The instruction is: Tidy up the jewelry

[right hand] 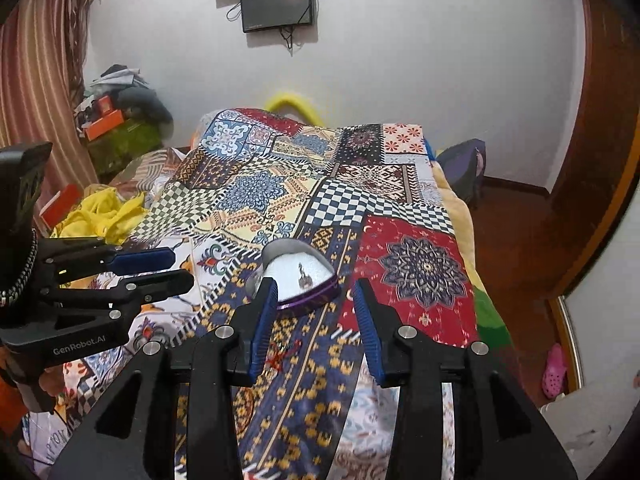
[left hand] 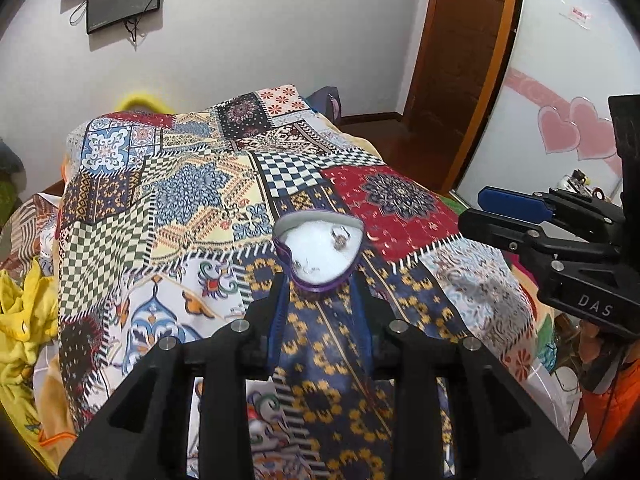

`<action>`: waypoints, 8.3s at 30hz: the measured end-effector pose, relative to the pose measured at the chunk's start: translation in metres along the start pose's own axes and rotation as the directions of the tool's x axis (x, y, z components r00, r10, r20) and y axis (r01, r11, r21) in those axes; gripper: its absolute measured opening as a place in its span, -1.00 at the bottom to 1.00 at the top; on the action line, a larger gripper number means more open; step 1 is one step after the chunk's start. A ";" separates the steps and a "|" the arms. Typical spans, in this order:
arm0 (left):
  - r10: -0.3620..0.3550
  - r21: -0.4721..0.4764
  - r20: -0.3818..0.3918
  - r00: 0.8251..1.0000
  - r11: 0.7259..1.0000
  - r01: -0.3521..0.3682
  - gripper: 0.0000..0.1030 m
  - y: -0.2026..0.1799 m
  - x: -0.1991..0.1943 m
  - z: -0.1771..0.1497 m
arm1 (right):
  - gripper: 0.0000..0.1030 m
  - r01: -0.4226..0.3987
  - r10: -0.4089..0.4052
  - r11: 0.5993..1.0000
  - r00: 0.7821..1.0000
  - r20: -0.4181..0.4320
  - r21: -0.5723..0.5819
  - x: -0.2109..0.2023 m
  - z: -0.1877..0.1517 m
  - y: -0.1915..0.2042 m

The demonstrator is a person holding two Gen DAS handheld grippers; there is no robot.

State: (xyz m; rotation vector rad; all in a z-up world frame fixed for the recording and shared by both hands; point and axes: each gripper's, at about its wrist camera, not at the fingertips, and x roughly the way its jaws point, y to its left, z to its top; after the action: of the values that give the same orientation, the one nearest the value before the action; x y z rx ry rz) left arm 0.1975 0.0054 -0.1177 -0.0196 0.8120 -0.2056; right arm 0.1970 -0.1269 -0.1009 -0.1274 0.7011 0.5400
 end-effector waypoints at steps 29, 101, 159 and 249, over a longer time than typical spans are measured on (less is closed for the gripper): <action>-0.070 0.001 -0.209 0.975 0.997 0.072 -0.93 -0.025 0.061 -0.078 | -0.30 0.021 -0.018 1.000 0.990 -0.143 0.014 0.019 -0.066 0.005; -0.004 -0.066 -0.064 0.998 0.998 0.000 -0.97 0.030 0.030 -0.060 | -0.83 -0.070 0.052 0.995 0.974 -0.220 -0.074 0.067 -0.081 0.032; -0.071 -0.038 -0.045 0.996 0.997 0.069 -0.97 0.038 0.103 0.034 | -0.83 -0.141 0.137 0.990 0.980 -0.146 -0.020 0.123 0.002 0.011; -0.022 -0.048 -0.165 0.986 0.999 0.014 -0.68 0.023 0.056 -0.063 | -0.25 -0.035 0.020 0.997 0.975 -0.221 -0.064 0.089 -0.053 0.010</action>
State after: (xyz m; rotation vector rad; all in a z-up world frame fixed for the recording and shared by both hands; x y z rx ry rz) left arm 0.1930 0.0216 -0.2035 -0.0545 0.9829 -0.2070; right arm 0.2175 -0.0950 -0.1977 -0.2435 0.9017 0.5821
